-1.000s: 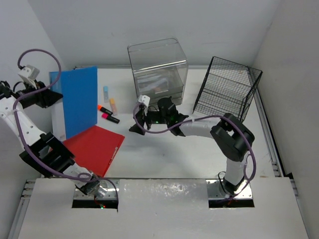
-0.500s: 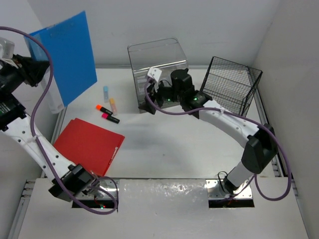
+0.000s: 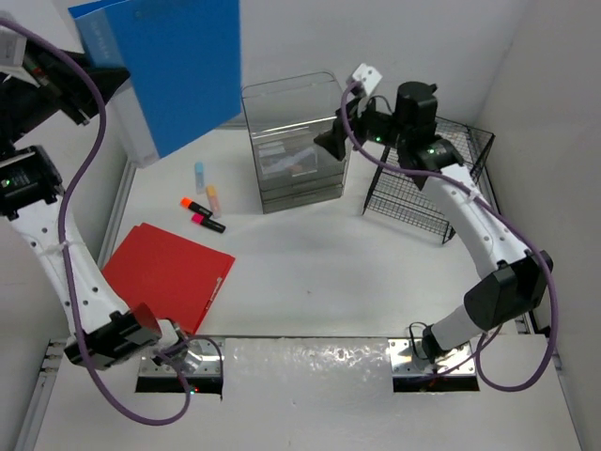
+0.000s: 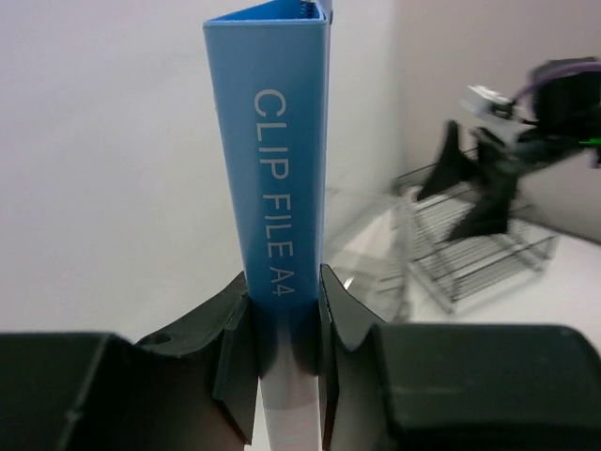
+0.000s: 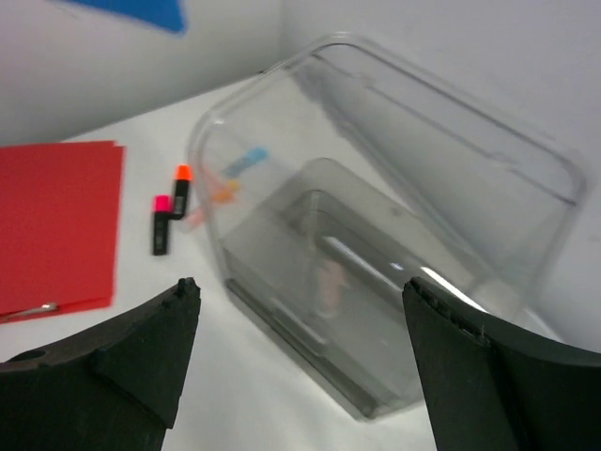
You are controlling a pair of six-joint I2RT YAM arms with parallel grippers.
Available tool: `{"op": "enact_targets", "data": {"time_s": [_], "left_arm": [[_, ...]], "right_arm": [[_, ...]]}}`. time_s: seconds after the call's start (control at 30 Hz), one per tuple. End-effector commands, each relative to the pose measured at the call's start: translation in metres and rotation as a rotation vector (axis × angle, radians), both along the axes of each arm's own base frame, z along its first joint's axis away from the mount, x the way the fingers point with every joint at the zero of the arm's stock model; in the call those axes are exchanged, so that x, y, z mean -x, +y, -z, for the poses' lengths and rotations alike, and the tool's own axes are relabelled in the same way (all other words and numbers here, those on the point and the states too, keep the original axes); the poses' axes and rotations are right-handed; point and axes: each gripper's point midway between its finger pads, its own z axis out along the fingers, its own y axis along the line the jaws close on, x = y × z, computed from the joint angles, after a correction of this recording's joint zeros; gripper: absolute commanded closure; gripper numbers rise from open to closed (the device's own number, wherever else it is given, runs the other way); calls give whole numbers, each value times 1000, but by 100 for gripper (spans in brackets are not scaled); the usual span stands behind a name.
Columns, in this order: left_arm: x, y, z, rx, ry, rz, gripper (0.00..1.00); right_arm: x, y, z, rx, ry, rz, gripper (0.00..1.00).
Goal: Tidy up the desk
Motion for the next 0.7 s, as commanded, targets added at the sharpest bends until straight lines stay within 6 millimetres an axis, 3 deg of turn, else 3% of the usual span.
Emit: {"op": "enact_targets", "data": {"time_s": [0.0,0.17,0.3,0.47,0.67], "left_arm": [[-1,-25,-25,66,-24,78,100],[-20,-60,-5,84,84,251,100],[-32,-82,27,81,198,375,100],[-20,-102,41,15,203,484,100],[-8,-108,55,-29,204,533,100]], "right_arm": [[13,-19,-62,2,-139,15,14],[19,-36,-87,29,-217,17,9],[38,-29,-97,22,-259,-111,5],[54,-29,-124,3,-350,-159,1],[58,-18,-156,-110,-341,-214,1]]}}
